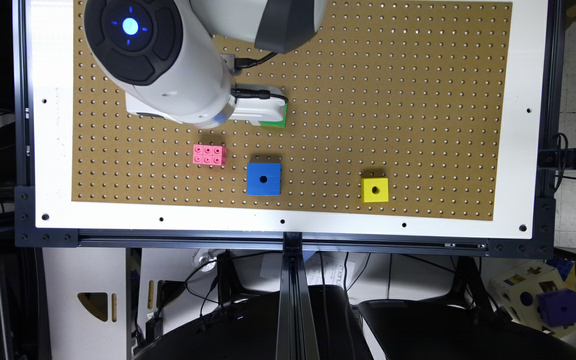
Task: Pick up pink block.
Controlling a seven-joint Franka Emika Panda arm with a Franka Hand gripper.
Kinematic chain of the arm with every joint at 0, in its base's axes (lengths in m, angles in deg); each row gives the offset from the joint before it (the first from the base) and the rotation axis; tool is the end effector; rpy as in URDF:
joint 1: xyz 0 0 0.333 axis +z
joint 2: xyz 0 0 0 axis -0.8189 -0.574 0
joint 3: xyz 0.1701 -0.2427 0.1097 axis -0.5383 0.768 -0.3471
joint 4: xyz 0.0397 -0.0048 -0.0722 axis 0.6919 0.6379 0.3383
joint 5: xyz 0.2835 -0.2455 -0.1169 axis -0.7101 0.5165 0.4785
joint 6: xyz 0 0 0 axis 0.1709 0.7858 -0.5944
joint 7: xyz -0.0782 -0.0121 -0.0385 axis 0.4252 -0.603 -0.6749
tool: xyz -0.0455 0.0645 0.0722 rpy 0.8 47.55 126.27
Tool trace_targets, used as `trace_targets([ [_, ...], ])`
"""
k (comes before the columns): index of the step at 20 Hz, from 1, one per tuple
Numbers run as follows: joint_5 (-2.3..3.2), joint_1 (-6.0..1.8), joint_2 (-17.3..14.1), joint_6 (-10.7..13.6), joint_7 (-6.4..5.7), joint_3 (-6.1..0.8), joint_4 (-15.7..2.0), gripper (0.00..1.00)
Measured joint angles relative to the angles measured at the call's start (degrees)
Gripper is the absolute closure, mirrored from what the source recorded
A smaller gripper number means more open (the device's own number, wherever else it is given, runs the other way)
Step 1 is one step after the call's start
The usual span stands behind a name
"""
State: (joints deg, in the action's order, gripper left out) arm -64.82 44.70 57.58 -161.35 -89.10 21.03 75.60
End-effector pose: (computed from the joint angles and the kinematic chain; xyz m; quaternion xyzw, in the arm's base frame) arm 0.5385 -0.0965 0.2784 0.9205 -0.3906 0.0081 0.0005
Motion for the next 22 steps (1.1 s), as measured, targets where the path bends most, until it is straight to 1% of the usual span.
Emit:
trace_targets([
  [2, 0.0, -0.01, 0.0, 0.01, 0.0, 0.0, 0.01, 0.0],
  [4, 0.07, -0.32, 0.0, 0.0, 0.04, 0.12, -0.18, 0.0],
  [5, 0.12, -0.7, -0.01, 0.0, 0.31, 0.19, -0.42, 0.0],
  [8, 0.12, -2.03, -0.44, 0.0, 1.62, 0.25, -1.48, 0.0],
  [11, 0.12, -2.68, -1.77, 0.0, 2.25, 0.26, -3.4, 0.0],
  [13, 0.12, -2.86, -3.01, 0.01, 2.37, 0.26, -4.73, 0.0],
  [15, 0.12, -2.88, -4.08, 0.01, 2.38, 0.25, -5.73, 0.0],
  [19, 0.12, -2.98, -5.28, 0.0, 2.42, 0.25, -6.61, 0.0],
  [22, 0.14, -3.16, -7.02, -0.08, 2.51, 0.33, -8.09, 0.0],
])
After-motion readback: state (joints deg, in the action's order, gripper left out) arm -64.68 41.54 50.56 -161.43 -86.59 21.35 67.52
